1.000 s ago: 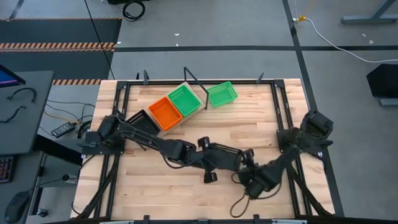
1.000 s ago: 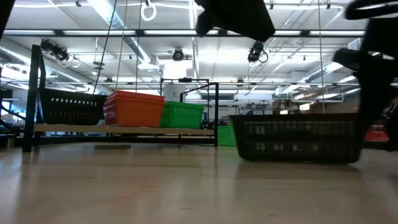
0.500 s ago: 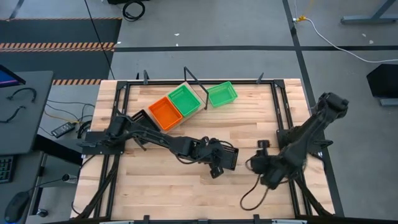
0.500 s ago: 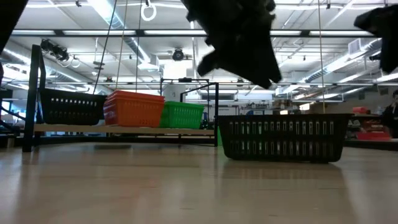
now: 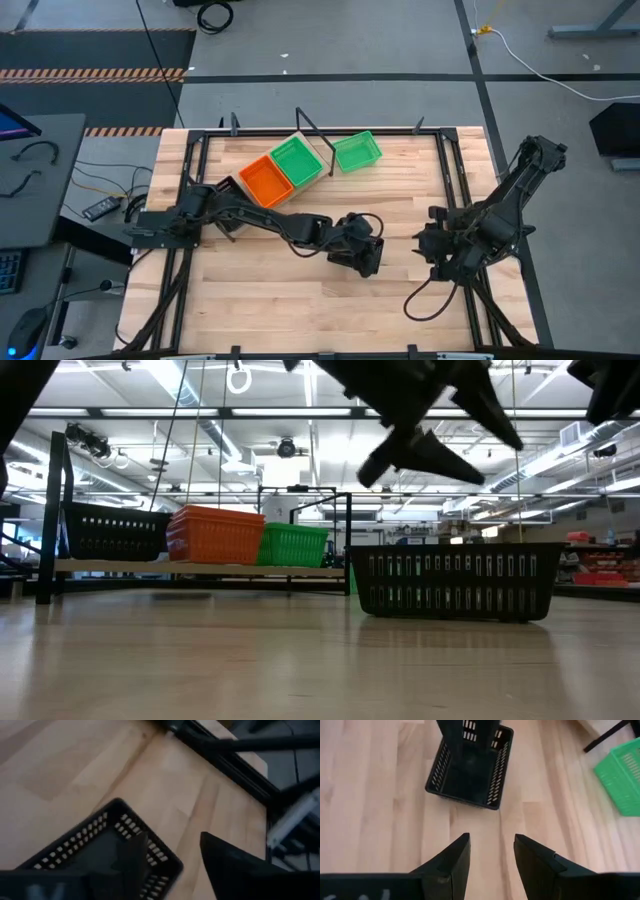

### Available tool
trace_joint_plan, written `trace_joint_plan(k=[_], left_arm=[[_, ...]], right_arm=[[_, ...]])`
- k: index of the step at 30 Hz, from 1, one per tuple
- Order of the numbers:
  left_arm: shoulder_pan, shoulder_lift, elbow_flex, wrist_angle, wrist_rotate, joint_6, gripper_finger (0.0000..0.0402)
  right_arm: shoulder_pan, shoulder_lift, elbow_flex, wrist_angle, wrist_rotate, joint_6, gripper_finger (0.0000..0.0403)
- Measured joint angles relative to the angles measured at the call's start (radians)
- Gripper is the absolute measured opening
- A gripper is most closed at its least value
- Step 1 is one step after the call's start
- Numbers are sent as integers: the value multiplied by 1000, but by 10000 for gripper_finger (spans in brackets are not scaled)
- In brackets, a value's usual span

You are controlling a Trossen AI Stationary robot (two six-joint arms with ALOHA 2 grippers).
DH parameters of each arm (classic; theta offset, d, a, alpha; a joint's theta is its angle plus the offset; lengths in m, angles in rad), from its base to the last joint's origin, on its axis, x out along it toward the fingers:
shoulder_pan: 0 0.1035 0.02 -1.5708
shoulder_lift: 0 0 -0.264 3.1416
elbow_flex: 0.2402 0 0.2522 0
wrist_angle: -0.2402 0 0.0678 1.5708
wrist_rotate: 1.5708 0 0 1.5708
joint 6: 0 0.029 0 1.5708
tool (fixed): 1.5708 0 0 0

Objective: Stack baskets on shelf by color
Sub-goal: Stack the black bin on top of the black bin on the shelf

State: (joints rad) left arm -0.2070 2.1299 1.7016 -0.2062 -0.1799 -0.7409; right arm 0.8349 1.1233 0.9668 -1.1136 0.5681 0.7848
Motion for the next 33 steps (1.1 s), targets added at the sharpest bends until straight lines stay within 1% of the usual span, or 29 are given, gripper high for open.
trace_joint_plan(k=[4,8,10,18,20,25,29,33], left_arm=[[9,42,2,44,-3,-37,232],[7,99,0,111,9,-56,257],[6,116,0,158,12,-63,262],[4,128,0,135,1,-68,255],[1,129,3,87,-8,-80,255],[-1,137,0,-131,-17,-164,254],[0,136,1,-251,-17,-191,254],[0,135,2,-327,-17,-193,254]], right_arm=[[0,4,0,-22,12,-22,157],[0,6,0,-25,10,-45,157],[0,6,0,-39,8,-53,157],[0,6,0,-62,16,-86,157],[0,6,0,-62,18,-88,157],[0,6,0,-62,18,-89,158],[0,6,0,-61,18,-86,158],[0,6,0,-61,18,-71,158]])
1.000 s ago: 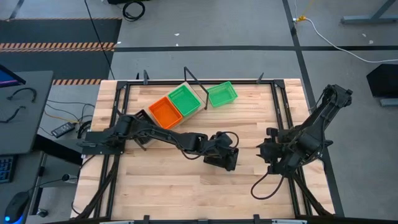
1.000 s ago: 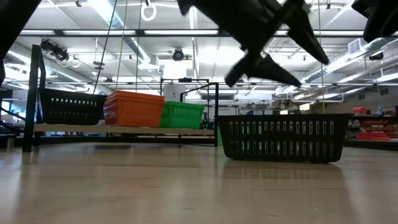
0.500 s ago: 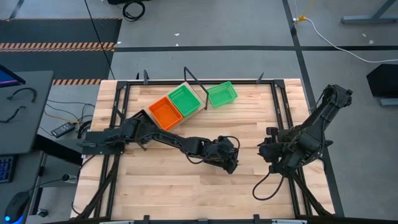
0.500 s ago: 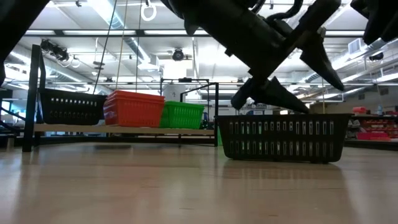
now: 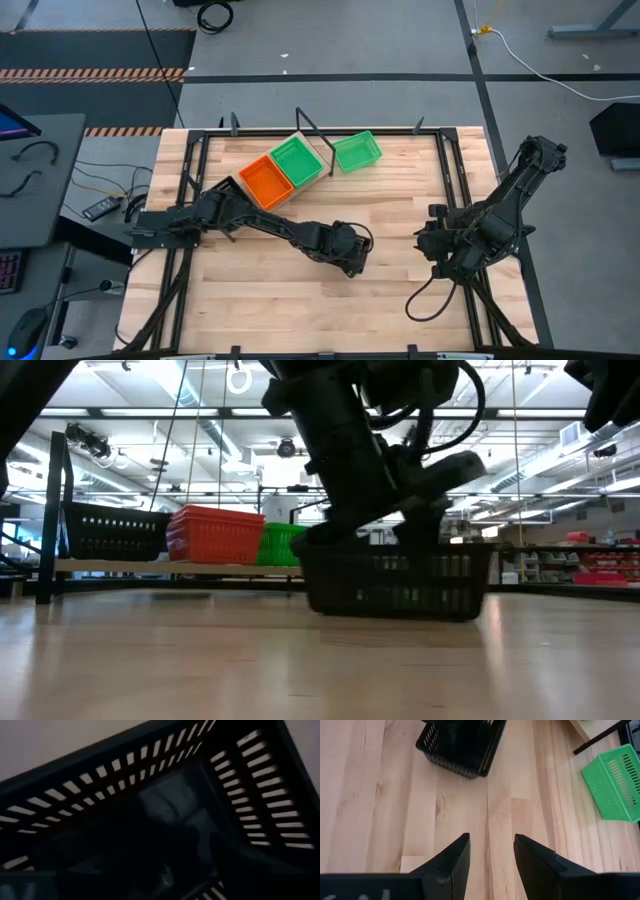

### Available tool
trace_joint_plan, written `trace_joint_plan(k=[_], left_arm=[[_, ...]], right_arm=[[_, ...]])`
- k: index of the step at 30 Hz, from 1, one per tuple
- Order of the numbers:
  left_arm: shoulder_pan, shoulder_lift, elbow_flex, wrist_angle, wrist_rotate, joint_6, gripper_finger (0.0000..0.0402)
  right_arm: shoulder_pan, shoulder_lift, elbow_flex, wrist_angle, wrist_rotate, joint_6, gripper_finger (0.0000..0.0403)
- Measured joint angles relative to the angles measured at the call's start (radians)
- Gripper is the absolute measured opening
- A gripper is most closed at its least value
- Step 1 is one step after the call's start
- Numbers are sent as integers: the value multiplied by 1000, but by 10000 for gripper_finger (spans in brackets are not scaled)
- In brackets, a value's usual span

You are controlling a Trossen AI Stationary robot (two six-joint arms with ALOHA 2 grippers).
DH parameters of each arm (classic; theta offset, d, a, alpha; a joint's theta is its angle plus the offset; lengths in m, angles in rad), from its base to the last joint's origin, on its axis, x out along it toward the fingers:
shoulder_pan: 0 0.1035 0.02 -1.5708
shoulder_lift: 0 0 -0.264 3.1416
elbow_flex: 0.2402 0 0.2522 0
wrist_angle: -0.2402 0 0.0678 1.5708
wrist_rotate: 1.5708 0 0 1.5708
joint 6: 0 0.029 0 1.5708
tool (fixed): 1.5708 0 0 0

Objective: Stack baskets on shelf by color
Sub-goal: Stack the black bin on top of the black bin on the shelf

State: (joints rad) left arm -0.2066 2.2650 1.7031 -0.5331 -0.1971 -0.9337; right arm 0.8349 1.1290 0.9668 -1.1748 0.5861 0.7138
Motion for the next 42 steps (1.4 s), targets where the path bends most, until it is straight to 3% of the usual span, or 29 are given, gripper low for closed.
trace_joint_plan(k=[13,19,26,30,33,39,42], left_arm=[[0,-40,0,-449,64,-8,254],[-5,-58,-2,-506,86,2,252],[-8,-84,165,-628,117,2,236],[-27,-86,294,-614,35,-32,231],[-41,-88,311,-563,-46,-60,231],[-61,-85,219,-555,-36,-129,231],[-61,-83,149,-471,-17,-138,231]], right_arm=[[0,0,0,3,-3,38,158],[0,0,0,3,-3,50,158],[0,0,0,-1,-4,48,158],[0,0,0,-2,-4,47,158],[1,0,0,-2,-6,47,158],[1,0,0,-2,-11,49,158],[1,0,0,0,-11,49,158]])
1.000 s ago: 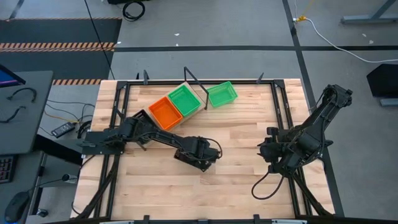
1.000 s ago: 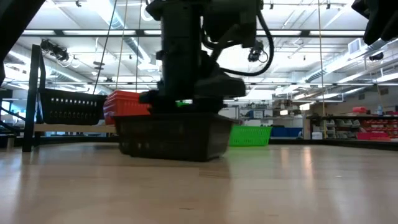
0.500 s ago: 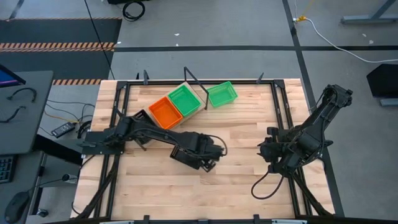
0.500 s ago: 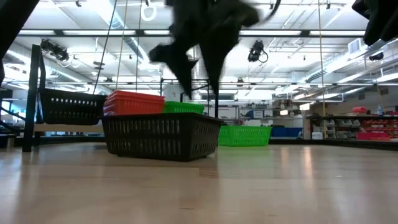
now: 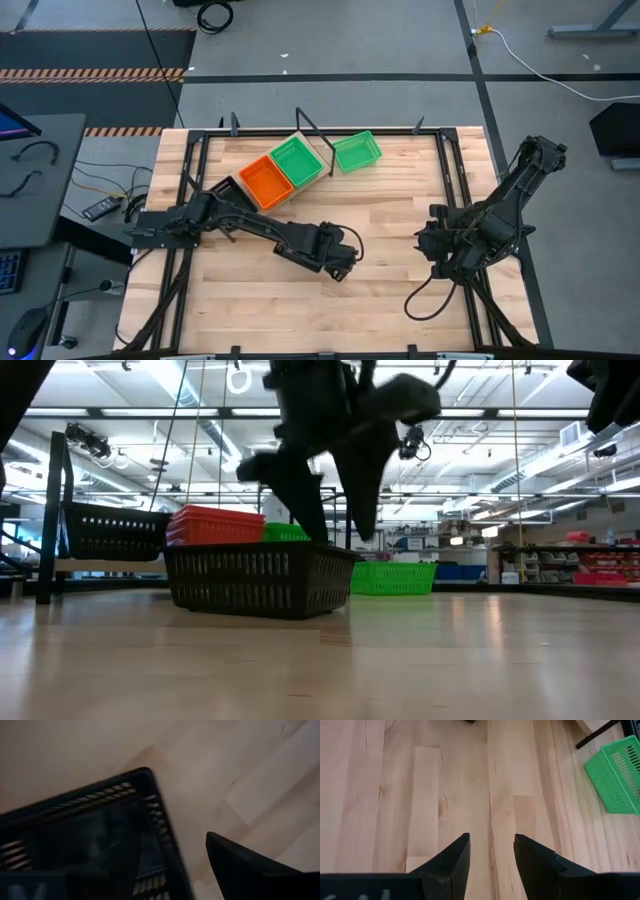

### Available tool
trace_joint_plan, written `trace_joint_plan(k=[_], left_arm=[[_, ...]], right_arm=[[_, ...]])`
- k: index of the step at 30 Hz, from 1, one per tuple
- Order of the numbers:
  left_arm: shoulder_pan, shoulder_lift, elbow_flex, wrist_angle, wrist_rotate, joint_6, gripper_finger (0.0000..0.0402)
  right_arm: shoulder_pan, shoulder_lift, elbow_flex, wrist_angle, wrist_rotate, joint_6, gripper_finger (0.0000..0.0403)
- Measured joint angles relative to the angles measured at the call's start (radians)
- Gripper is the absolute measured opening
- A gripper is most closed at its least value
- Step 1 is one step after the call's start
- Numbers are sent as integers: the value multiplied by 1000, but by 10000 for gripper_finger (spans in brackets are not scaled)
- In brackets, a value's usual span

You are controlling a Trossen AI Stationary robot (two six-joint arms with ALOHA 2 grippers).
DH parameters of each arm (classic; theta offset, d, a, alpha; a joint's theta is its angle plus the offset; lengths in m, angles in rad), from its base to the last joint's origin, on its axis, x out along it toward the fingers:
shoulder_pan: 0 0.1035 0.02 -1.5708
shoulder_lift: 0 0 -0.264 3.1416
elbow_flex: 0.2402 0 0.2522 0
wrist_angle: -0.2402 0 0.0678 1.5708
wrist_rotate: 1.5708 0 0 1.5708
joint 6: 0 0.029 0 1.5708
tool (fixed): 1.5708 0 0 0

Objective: Stack baskets on shelf by color
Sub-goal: Stack the black bin on top of the black bin on the shelf

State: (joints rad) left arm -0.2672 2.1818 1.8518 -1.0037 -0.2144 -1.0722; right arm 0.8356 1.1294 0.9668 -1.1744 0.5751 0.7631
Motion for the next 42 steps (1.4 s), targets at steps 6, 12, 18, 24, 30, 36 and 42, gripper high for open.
trace_joint_plan(k=[6,12,18,24,30,36,42], left_arm=[[6,0,-103,194,43,7,231],[6,0,-165,146,51,9,230],[1,0,-177,119,104,18,167],[-7,-1,-176,124,158,59,19],[-8,-2,-155,111,199,74,6],[-14,-1,13,-7,226,116,4],[-44,-1,271,-361,176,140,2]], right_arm=[[0,0,0,3,-9,5,158],[0,0,0,3,-22,5,158],[0,0,0,3,-15,3,158],[0,0,0,3,-8,-4,158],[0,0,0,4,-3,-6,158],[0,0,0,5,11,-7,158],[0,0,0,5,5,-1,158]])
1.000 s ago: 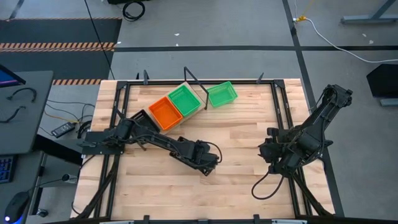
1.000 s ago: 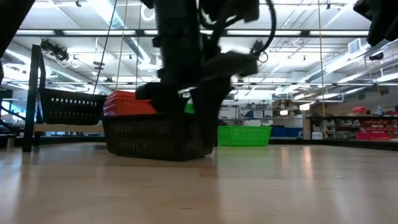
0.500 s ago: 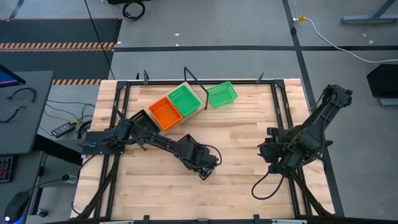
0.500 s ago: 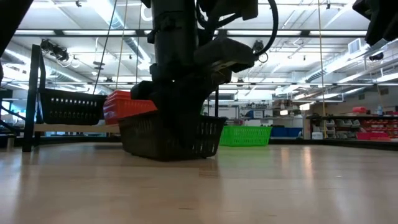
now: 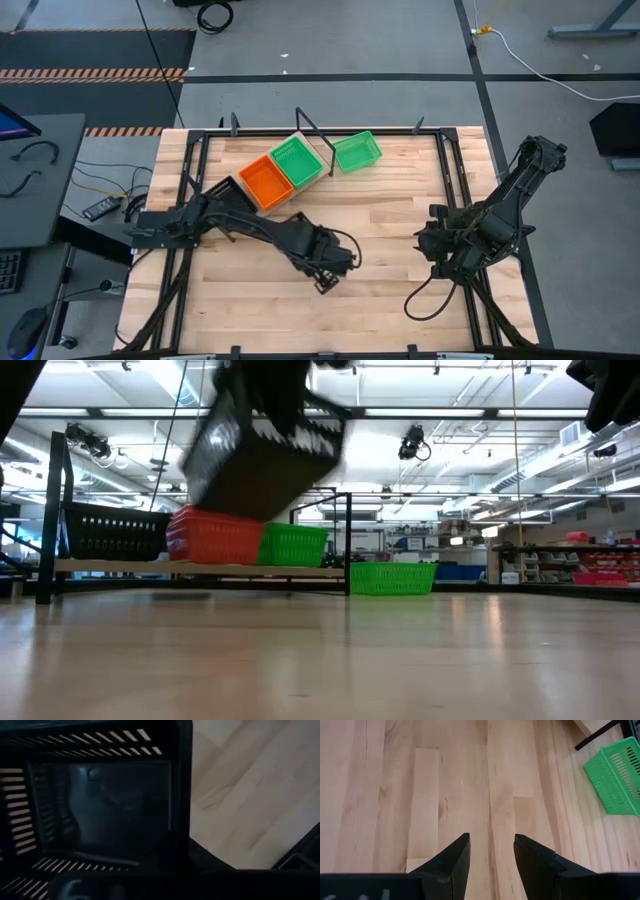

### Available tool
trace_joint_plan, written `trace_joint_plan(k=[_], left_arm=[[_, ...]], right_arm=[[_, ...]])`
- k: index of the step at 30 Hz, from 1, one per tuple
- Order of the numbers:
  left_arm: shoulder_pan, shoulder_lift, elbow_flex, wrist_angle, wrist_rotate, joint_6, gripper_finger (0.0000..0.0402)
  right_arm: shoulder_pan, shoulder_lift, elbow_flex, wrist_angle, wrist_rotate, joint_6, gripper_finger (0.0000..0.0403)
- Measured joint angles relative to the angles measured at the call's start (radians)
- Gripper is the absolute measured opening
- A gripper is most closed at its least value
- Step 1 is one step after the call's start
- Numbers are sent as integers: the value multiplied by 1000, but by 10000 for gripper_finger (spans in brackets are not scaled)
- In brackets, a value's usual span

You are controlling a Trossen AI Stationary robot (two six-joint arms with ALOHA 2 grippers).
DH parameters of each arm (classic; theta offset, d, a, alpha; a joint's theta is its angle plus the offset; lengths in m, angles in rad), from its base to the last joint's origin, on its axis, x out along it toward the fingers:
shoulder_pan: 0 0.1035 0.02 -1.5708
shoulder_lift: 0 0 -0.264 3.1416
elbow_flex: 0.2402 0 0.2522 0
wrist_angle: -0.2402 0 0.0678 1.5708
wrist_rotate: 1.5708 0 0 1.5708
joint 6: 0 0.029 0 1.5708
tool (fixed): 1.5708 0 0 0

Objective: Stack baskets on shelf by color
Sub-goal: Stack the black bin on top of the black bin on the shelf

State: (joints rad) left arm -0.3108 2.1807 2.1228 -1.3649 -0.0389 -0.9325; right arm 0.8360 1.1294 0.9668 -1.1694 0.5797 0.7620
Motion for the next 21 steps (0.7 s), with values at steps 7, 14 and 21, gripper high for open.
trace_joint_plan(k=[7,14,21], left_arm=[[-45,-29,206,-198,-65,-32,2],[-77,-86,217,-203,-87,-55,2],[-102,-98,179,-203,-91,-29,2]], right_arm=[[0,0,0,2,0,2,158],[0,1,0,9,-6,3,158],[0,1,0,9,-7,3,158]])
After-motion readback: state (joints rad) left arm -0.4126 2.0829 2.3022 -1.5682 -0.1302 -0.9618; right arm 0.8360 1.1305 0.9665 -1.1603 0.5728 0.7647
